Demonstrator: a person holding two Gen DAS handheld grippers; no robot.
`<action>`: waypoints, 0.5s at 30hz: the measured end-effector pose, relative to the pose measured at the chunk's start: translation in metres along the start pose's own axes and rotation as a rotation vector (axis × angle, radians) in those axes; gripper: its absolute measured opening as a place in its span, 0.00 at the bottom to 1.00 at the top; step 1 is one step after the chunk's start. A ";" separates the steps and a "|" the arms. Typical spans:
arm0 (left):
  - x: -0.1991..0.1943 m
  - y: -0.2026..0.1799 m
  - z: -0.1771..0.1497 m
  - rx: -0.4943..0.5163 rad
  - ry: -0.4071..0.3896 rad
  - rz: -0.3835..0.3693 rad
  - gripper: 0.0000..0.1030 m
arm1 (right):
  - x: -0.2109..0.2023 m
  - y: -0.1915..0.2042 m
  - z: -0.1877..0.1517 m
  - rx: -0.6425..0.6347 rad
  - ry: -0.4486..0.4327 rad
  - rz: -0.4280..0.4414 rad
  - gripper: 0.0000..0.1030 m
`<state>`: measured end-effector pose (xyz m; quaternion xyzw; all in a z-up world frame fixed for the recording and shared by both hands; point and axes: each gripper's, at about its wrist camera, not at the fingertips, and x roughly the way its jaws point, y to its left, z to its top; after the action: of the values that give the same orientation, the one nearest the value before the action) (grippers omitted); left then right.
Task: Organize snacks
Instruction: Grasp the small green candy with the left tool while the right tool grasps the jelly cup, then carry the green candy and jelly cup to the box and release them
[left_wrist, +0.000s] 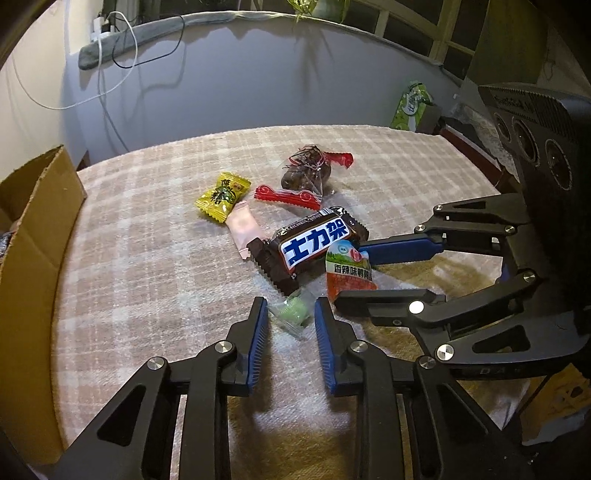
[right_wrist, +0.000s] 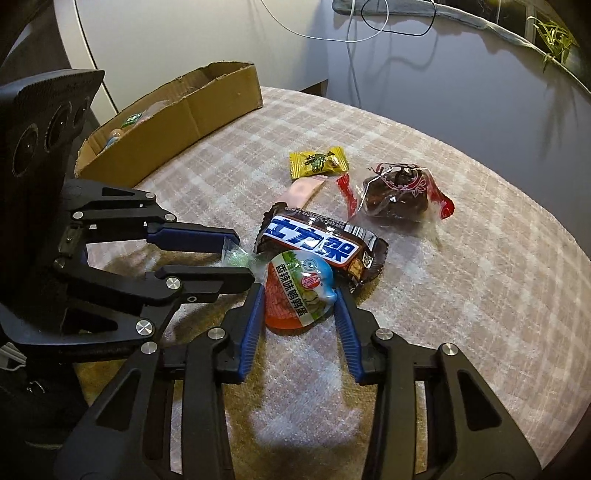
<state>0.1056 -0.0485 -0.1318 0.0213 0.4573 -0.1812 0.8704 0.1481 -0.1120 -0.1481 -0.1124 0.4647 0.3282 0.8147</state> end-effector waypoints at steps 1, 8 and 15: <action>0.000 0.000 0.000 -0.001 -0.002 0.004 0.24 | 0.000 0.001 0.000 0.000 0.000 0.000 0.37; -0.006 0.005 -0.006 -0.034 -0.020 0.008 0.23 | -0.002 0.003 -0.001 0.016 -0.009 0.005 0.35; -0.031 0.011 -0.011 -0.078 -0.070 0.009 0.23 | -0.019 0.003 -0.007 0.066 -0.051 0.005 0.35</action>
<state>0.0845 -0.0266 -0.1153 -0.0167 0.4331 -0.1601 0.8868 0.1344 -0.1213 -0.1356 -0.0757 0.4545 0.3173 0.8289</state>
